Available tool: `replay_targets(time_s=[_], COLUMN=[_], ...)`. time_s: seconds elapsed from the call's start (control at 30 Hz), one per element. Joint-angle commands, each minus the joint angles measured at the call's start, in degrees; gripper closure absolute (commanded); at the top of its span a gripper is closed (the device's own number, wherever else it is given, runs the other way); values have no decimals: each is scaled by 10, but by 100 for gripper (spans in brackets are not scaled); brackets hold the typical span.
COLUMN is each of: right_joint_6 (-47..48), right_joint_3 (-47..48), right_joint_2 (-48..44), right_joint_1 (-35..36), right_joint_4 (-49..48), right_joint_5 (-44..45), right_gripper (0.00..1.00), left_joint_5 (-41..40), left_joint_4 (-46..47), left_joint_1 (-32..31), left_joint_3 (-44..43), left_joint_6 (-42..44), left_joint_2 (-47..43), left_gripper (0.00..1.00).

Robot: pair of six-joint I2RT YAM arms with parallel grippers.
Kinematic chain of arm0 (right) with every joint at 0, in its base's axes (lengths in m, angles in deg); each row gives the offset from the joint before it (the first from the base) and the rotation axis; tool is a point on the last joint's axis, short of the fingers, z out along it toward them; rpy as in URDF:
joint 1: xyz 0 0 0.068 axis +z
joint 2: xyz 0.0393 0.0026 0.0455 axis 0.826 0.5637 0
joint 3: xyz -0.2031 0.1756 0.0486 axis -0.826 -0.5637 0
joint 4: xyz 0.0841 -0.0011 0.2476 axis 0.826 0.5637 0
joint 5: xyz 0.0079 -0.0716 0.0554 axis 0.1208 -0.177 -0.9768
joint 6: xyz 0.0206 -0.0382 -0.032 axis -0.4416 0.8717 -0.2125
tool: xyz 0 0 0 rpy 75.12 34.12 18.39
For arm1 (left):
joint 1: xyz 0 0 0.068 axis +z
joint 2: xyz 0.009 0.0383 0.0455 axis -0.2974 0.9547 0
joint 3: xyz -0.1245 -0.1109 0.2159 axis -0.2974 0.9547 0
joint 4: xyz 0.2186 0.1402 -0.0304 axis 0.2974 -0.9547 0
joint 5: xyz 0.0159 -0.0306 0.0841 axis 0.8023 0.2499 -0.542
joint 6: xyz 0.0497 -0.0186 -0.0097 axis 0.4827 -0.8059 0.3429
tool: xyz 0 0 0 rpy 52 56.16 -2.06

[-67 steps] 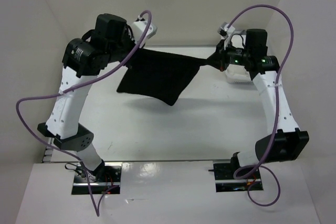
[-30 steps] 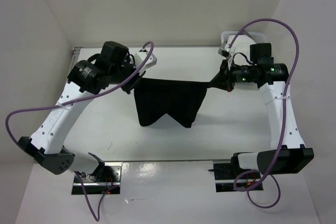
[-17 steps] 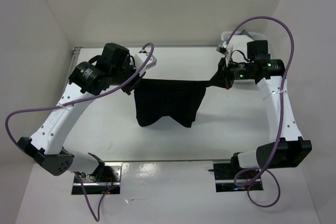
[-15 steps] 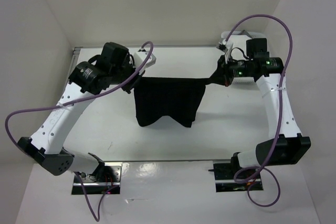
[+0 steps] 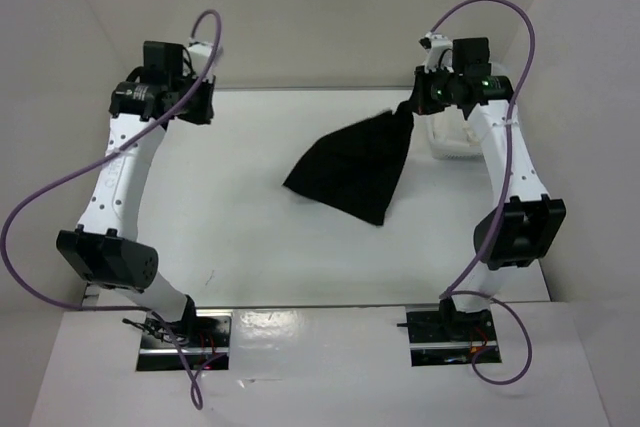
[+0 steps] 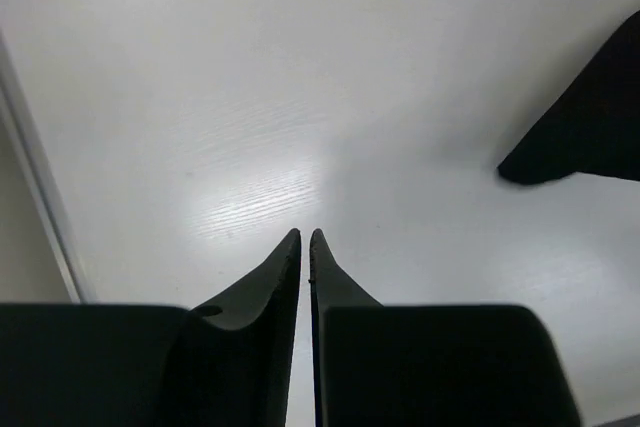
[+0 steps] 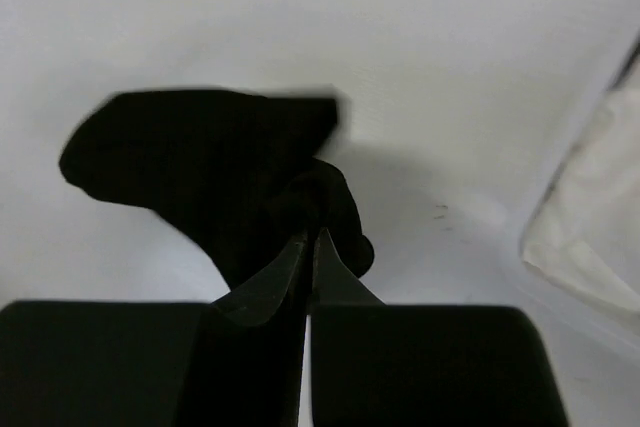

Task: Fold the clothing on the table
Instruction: Flatten the skirt out

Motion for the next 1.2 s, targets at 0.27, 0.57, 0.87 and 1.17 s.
replay_targets(time_s=[0.27, 0.57, 0.87, 1.17], right_joint_6=[-55, -21, 14, 106], right_joint_3=[109, 133, 31, 7], right_joint_2=[115, 148, 37, -37], right_joint_1=[134, 274, 322, 322], right_joint_4=[-59, -48, -36, 19], right_joint_5=[279, 304, 221, 46], right_gripper=[100, 100, 100, 100], left_joint_5=[8, 68, 90, 165], left_joint_4=[94, 172, 190, 179], left_joint_1=[51, 38, 57, 80], left_joint_3=[54, 237, 309, 367], left_joint_6=[-71, -56, -25, 32], left_joint_2=[-5, -74, -163, -215], left_gripper=[87, 75, 59, 54])
